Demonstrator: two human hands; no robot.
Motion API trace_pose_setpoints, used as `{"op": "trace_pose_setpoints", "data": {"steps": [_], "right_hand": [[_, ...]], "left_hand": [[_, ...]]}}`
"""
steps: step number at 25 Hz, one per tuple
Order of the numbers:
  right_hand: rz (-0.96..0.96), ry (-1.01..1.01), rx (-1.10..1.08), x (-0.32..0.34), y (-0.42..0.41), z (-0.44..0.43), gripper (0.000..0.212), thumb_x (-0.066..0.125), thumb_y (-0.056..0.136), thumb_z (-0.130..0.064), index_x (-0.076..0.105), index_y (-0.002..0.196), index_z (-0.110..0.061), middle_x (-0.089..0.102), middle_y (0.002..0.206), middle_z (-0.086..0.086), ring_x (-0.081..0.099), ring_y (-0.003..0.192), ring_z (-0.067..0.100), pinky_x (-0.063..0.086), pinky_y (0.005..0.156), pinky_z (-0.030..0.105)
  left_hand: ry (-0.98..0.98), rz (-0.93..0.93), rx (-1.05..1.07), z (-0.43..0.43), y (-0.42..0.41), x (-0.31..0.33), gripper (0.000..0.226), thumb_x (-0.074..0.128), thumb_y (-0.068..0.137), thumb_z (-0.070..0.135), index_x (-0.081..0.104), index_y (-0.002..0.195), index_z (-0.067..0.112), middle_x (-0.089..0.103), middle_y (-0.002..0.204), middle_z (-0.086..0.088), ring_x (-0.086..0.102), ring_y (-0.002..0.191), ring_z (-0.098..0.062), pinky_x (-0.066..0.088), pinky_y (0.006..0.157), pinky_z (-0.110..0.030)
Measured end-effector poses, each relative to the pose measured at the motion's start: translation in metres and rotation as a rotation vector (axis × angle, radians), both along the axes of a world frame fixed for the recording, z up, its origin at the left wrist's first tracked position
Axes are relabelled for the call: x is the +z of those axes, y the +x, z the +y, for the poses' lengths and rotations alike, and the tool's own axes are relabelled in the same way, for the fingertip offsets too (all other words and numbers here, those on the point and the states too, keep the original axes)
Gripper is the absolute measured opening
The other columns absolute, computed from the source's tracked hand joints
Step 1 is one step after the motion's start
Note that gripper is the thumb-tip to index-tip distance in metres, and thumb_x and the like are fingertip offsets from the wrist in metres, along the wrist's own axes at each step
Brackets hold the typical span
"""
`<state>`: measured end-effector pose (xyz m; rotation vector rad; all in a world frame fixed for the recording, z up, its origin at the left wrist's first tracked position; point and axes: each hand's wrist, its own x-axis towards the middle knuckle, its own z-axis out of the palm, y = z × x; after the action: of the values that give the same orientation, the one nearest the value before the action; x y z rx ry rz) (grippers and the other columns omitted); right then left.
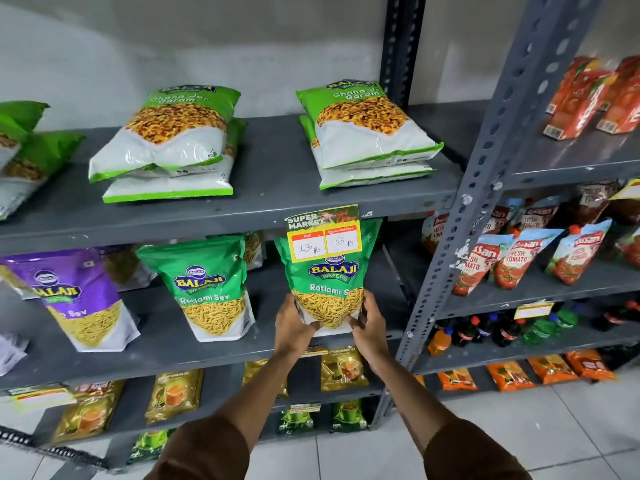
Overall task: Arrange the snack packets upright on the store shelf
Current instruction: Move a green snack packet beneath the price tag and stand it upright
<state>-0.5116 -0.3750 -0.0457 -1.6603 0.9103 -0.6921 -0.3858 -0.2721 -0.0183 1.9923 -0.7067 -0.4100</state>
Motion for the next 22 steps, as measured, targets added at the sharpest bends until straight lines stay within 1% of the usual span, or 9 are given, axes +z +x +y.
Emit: {"op": "trace_pose_setpoints", "data": {"steps": [2,4,8,10,13,15,17,20,22], "right_hand": [[0.017,0.001,0.015,0.001,0.003,-0.007,0.054,0.064,0.083,0.009,0.052,0.124,-0.025,0.066,0.11,-0.017,0.061,0.103,-0.015,0.051,0.103,0.035],[0.027,0.015,0.02,0.002,0.007,-0.013,0.051,0.063,0.087,0.006,0.052,0.119,-0.032,0.065,0.108,-0.021,0.062,0.101,-0.014,0.05,0.104,0.034],[0.058,0.028,0.031,0.003,0.012,-0.025,0.05,0.062,0.088,0.004,0.05,0.133,-0.016,0.065,0.115,-0.004,0.062,0.117,0.015,0.048,0.109,0.042],[0.081,0.035,0.014,0.003,0.015,-0.025,0.052,0.06,0.09,0.003,0.048,0.138,-0.014,0.062,0.116,-0.005,0.059,0.115,0.013,0.047,0.109,0.038],[0.126,0.041,0.001,0.006,0.013,-0.019,0.052,0.056,0.094,-0.003,0.044,0.143,-0.016,0.057,0.118,-0.009,0.051,0.114,0.007,0.04,0.1,0.025],[0.149,0.048,-0.002,0.005,0.014,-0.02,0.052,0.056,0.095,-0.004,0.043,0.143,-0.017,0.061,0.124,-0.004,0.052,0.115,0.008,0.04,0.099,0.025],[0.151,0.067,0.002,0.001,0.017,-0.02,0.059,0.061,0.091,-0.002,0.04,0.143,-0.02,0.062,0.134,0.003,0.056,0.123,0.016,0.044,0.104,0.032],[0.108,0.075,-0.043,-0.011,0.017,-0.016,0.079,0.071,0.082,-0.003,0.031,0.145,-0.026,0.059,0.14,0.006,0.054,0.131,0.021,0.044,0.111,0.043],[0.068,0.111,-0.097,-0.015,0.016,-0.014,0.081,0.073,0.081,-0.004,0.03,0.147,-0.023,0.058,0.141,0.006,0.052,0.132,0.02,0.042,0.113,0.044]], "left_hand": [[0.022,0.0,0.017,-0.009,0.005,-0.005,0.063,0.086,0.059,0.007,0.051,0.112,0.013,0.064,0.11,0.0,0.055,0.097,-0.01,0.037,0.062,-0.003],[0.038,0.01,0.027,-0.017,0.01,-0.012,0.059,0.083,0.062,0.004,0.05,0.109,0.016,0.065,0.113,-0.004,0.057,0.099,-0.013,0.037,0.065,-0.008],[0.043,0.017,0.027,-0.028,0.014,-0.022,0.059,0.081,0.064,0.005,0.046,0.109,0.022,0.063,0.116,-0.003,0.058,0.105,-0.016,0.046,0.08,-0.026],[0.05,0.018,0.028,-0.03,0.015,-0.024,0.061,0.081,0.064,0.006,0.044,0.109,0.024,0.061,0.116,-0.003,0.057,0.108,-0.018,0.046,0.084,-0.028],[0.074,0.024,0.017,-0.031,0.015,-0.026,0.06,0.081,0.066,0.009,0.043,0.111,0.02,0.058,0.118,-0.004,0.053,0.108,-0.015,0.042,0.085,-0.026],[0.09,0.02,-0.001,-0.03,0.014,-0.025,0.061,0.081,0.066,0.01,0.042,0.113,0.016,0.055,0.119,-0.006,0.051,0.112,-0.019,0.038,0.086,-0.025],[0.091,0.021,-0.011,-0.028,0.013,-0.022,0.068,0.083,0.063,0.012,0.042,0.117,0.013,0.051,0.12,-0.007,0.049,0.115,-0.02,0.037,0.087,-0.024],[0.029,0.076,0.081,-0.023,0.014,-0.024,0.099,0.09,0.051,0.019,0.035,0.133,0.011,0.043,0.128,-0.001,0.041,0.121,-0.012,0.037,0.1,-0.026],[0.004,0.142,0.151,-0.021,0.014,-0.028,0.114,0.092,0.049,0.028,0.027,0.142,0.015,0.045,0.14,-0.002,0.042,0.131,-0.016,0.036,0.113,-0.037]]}}
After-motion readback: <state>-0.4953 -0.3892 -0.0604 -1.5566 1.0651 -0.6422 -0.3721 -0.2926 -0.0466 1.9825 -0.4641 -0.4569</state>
